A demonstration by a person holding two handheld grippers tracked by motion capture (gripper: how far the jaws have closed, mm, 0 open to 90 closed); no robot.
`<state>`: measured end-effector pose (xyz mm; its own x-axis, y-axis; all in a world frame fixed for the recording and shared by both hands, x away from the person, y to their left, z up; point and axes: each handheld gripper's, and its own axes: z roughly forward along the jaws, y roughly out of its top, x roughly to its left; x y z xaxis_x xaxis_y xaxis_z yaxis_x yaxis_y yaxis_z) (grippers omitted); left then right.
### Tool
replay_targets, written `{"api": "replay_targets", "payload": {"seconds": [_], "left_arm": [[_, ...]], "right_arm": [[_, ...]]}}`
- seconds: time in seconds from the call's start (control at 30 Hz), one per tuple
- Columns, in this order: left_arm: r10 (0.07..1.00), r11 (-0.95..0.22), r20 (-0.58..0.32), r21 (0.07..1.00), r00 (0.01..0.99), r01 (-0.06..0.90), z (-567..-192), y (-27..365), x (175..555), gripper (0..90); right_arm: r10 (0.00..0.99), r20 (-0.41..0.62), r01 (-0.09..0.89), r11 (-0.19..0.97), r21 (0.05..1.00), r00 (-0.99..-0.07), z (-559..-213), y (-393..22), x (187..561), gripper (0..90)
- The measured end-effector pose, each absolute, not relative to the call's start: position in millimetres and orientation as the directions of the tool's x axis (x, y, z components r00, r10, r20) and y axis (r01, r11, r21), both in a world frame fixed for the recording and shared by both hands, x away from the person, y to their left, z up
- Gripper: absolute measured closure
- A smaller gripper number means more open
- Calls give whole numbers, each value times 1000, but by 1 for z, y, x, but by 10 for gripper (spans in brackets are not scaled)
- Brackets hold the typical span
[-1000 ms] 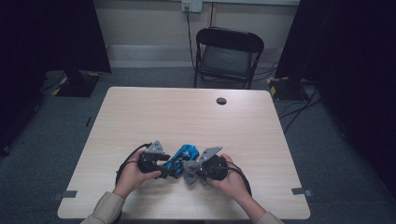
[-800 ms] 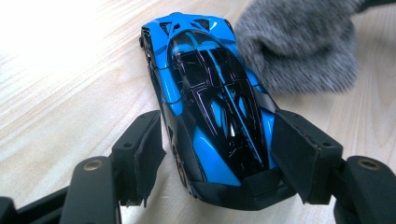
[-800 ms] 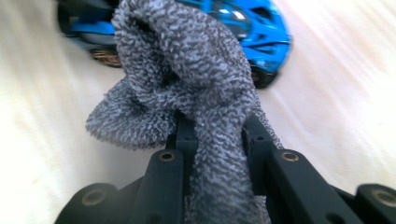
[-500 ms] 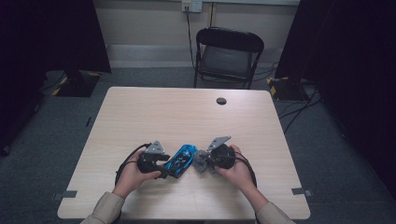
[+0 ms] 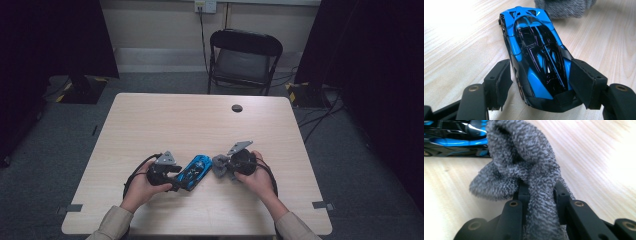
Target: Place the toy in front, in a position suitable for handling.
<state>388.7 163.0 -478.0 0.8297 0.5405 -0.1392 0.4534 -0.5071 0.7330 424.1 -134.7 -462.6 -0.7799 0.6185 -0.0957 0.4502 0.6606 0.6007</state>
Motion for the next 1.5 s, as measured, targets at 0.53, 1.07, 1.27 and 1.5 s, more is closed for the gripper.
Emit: {"api": "replay_targets", "payload": {"seconds": [0.53,1.07,1.27,1.5], "left_arm": [[549,-460,-187,747,815,481,-474,160,391,216],[555,-457,-223,723,801,518,-476,162,385,211],[539,-477,-235,707,809,523,-475,163,380,206],[551,-513,-211,677,807,528,-478,160,374,166]], "right_arm": [[646,-107,457,638,620,-756,-465,-157,399,736],[670,-95,468,606,644,-736,-465,-168,393,554],[668,-96,466,608,642,-738,-460,-165,387,497],[646,-68,463,613,640,-761,-467,-160,384,632]]}}
